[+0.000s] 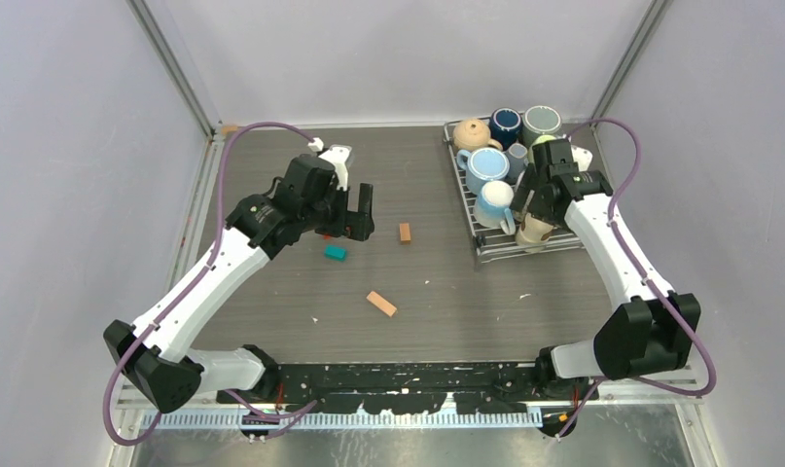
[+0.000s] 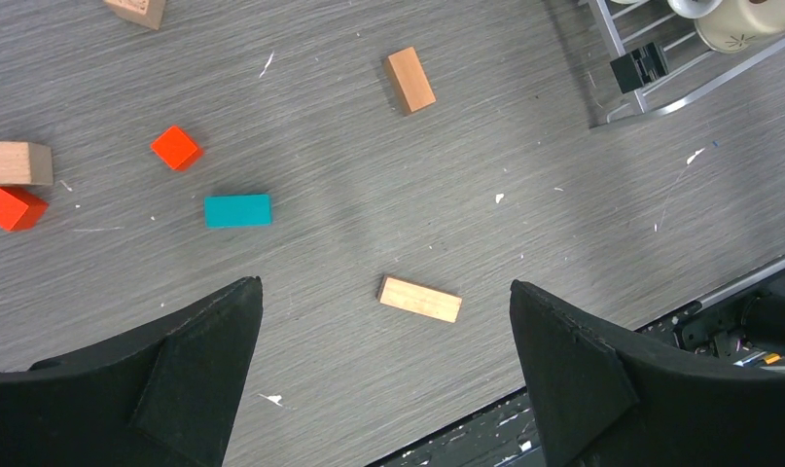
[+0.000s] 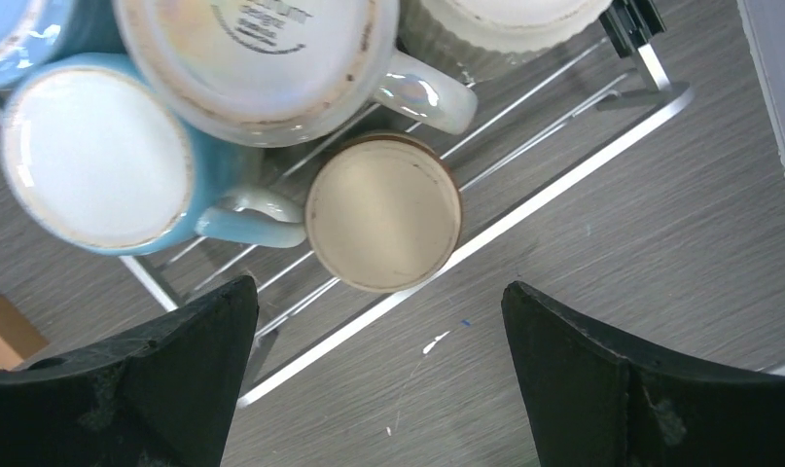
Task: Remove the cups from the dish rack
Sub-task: Unload the cup from the dish rack.
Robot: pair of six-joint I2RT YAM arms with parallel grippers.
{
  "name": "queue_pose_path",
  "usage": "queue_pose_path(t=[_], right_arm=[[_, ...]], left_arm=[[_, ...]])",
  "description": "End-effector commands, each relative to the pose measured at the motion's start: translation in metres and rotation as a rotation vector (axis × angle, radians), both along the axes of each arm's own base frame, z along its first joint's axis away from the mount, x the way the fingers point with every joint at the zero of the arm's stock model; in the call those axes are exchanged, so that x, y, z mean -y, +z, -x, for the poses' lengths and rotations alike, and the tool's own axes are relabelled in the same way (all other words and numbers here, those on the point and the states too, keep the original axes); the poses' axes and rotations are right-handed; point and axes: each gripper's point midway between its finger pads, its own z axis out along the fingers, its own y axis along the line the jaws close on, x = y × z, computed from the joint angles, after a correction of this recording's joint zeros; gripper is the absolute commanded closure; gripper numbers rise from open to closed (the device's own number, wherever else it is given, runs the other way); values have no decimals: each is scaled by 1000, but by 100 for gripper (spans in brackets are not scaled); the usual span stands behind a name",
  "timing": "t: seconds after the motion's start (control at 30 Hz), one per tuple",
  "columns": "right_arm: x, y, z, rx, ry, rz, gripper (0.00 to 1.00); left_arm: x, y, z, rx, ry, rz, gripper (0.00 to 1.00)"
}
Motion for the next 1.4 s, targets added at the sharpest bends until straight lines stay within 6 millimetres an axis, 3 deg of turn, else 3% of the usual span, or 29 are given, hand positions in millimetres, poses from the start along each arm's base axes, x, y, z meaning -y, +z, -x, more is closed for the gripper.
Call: queue_pose_path(t=[0.0,0.2,0.77,0.93,1.2,1.37], right_arm=[[5,-9,-12,23,-22,-20,0],[8,-28,-20,-13,-41,-9,1],[19,-65,-22,-64,-125,11,17],[22,-62,-21,-65,-134,26,27],[32,-34,-13,-11,-161,63,56],[34,-17,-7,8,-173,68,66]], left_arm=[[1,15,0,53,-19,23,0],[-1,14,0,56,-12,22,0],[-7,13,2,58,2,7,0],[-5,13,1,56,0,7,0],[-6,14,-1,50,7,-5,0],[-7,15,-1,51,14,-4,0]])
